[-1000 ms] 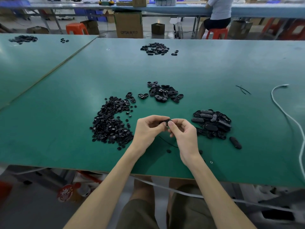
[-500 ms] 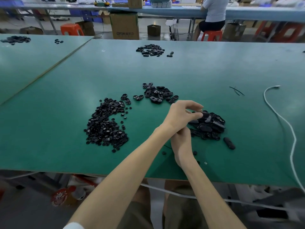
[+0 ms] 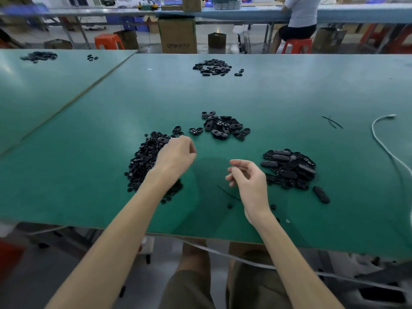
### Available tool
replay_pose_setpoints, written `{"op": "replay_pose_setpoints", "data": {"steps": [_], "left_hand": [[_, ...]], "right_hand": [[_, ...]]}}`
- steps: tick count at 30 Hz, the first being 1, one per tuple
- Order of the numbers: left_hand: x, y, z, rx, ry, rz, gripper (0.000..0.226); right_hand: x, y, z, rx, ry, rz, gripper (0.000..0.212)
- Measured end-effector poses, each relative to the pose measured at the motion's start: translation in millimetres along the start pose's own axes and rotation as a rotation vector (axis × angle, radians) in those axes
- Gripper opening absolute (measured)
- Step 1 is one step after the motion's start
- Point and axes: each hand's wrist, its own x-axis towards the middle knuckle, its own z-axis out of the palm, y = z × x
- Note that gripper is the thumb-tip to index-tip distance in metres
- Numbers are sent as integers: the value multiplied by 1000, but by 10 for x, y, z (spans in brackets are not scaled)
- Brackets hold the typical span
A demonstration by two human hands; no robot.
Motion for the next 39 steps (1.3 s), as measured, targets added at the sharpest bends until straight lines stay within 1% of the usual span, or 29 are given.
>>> {"op": "replay_pose_setpoints", "data": {"steps": [2, 4, 8, 10, 12, 15, 18, 21, 22, 26, 28, 31, 33, 35, 37, 39], "left_hand": [[-24, -138, -118, 113, -53, -75, 8], [-66, -243, -220, 139, -172, -121, 16], [-179, -327, -258, 153, -393, -66, 23], [-219, -313, -197, 188, -435, -54, 28], [-228, -315, -147, 187, -427, -45, 28], [-231, -300, -129, 171, -386, -12, 15], [-233, -268, -143, 97, -272, 11, 13], [-245, -207, -154, -152, -144, 17, 15], [-256, -176, -153, -272, -133, 28, 14], [-321, -24, -92, -762, -176, 140, 15], [-322, 20, -26, -870, -159, 193, 14], [-317, 50, 94, -830, -150, 247, 15], [-331, 50, 143, -777, -170, 278, 20], [-337, 26, 164, -706, -182, 301, 22], [-328, -29, 148, -595, -151, 289, 20], [-299, -119, 95, -378, -60, 239, 17]], "right_hand": [[-7, -7, -6, 2, -5, 0, 16], [-16, -7, -9, 5, -4, 0, 16], [-16, -5, -17, -5, 1, -5, 16], [-17, 0, -21, -7, -1, -3, 16], [-23, -2, -22, -7, -4, -3, 16], [-21, -5, -23, -11, -2, -7, 17], [-13, -2, -19, 2, -3, -2, 17], [-14, -3, -21, -2, -38, -10, 16], [-18, -5, -18, -10, -60, -17, 16], [-44, -32, -2, -18, -117, -34, 10], [-59, -57, 12, 9, -141, -25, 18], [-69, -85, 13, 33, -150, -11, 28], [-63, -81, 1, 36, -131, -20, 25], [-54, -66, -9, 54, -119, -18, 16], [-45, -52, -8, 80, -118, -13, 11], [-35, -41, -5, 87, -112, -16, 10]]}}
